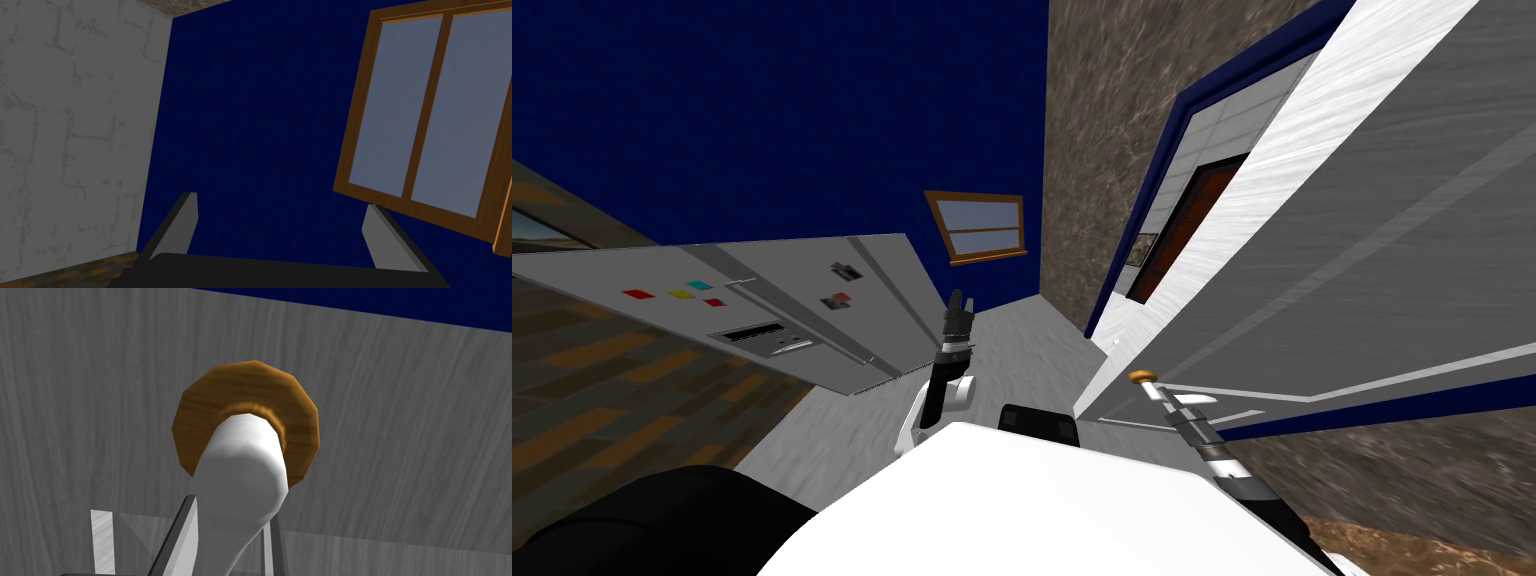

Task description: Pull the door open

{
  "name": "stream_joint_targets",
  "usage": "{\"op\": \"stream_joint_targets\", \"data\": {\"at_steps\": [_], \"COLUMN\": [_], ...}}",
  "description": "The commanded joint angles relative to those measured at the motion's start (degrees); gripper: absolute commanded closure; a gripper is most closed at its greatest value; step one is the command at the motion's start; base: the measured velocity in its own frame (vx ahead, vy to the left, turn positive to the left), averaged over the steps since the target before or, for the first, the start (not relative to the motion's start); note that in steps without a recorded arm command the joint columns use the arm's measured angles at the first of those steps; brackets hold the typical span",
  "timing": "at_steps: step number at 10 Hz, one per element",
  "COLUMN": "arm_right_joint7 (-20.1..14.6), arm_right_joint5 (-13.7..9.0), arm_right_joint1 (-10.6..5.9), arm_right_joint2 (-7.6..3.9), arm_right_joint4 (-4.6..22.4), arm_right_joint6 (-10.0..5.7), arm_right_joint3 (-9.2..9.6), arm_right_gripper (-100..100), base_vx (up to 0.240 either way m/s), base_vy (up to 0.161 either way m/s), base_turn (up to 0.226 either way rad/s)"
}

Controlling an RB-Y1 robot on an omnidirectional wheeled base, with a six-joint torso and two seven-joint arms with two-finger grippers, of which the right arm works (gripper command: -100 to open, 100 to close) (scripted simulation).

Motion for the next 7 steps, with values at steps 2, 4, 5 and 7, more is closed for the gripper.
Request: {"op": "stream_joint_targets", "data": {"at_steps": [2,4,5,7], "arm_right_joint7": [0.0,0.0,0.0,-0.6], "arm_right_joint5": [0.0,0.0,0.0,-0.4], "arm_right_joint1": [0.09,0.09,0.09,-0.48], "arm_right_joint2": [-0.09,-0.09,-0.09,0.15], "arm_right_joint4": [0.1,0.1,0.1,3.6], "arm_right_joint6": [-0.10,-0.10,-0.10,-3.24], "arm_right_joint3": [-0.04,-0.04,-0.04,1.15], "arm_right_gripper": [100,100,100,100], "base_vx": [-0.008,0.001,0.000,0.000], "base_vy": [-0.011,0.006,0.000,0.000], "base_turn": [0.011,0.015,0.000,0.000]}}
